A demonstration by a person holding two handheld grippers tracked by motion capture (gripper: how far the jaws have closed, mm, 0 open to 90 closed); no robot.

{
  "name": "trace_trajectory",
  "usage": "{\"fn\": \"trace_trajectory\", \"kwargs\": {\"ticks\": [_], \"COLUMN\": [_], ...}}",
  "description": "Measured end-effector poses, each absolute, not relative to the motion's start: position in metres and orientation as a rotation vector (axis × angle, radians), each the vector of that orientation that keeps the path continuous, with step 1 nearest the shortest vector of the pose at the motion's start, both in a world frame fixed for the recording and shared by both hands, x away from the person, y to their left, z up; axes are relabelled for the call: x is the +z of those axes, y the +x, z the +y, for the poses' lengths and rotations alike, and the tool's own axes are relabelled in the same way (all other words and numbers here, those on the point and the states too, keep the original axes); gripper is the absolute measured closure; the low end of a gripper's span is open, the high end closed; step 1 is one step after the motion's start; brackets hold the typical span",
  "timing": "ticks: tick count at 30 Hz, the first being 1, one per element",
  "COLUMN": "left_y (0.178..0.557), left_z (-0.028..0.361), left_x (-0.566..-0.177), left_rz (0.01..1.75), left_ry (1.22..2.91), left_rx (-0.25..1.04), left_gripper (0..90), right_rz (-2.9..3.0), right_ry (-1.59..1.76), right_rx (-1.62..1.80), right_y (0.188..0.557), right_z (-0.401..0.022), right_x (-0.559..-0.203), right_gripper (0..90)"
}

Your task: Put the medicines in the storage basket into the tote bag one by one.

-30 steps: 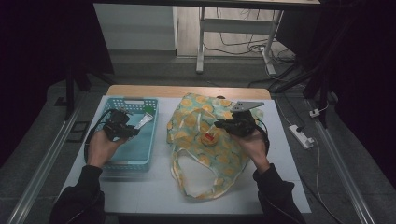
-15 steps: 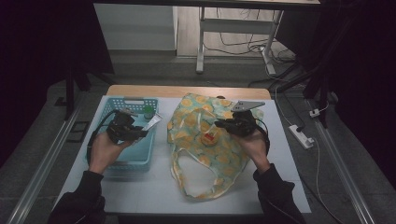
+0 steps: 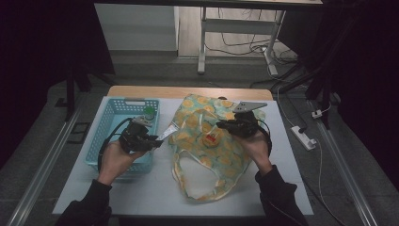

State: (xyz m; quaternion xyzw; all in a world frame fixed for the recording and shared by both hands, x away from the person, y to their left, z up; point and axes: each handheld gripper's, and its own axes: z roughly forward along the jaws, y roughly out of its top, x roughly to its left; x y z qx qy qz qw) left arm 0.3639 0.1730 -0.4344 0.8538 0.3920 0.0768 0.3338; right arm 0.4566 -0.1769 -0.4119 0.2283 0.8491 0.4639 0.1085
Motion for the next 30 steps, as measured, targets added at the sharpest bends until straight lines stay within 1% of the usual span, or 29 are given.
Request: {"fn": "trace_trajectory", "kwargs": {"ticks": [7,14,30], "left_y": [0.353,0.349,0.366], "left_z": [0.159,0.144,0.104], "left_x": [-0.435,-0.439,-0.455], "left_rz": [0.964,0.914,0.861], "left_ry": [2.251,2.277,2.326], "left_rx": [0.170,0.135,0.097], "left_gripper": [72.6,72.6,72.5], "right_rz": [2.497,2.498,2.496], "right_ry": [0.675,0.671,0.664], "right_rx": [1.365,1.366,1.370], "right_y": [0.457,0.457,0.455], "right_z": [-0.177,-0.177,-0.175], "right_x": [-0.412,-0.412,-0.411], "right_gripper": [90.0,90.0,90.0]}}
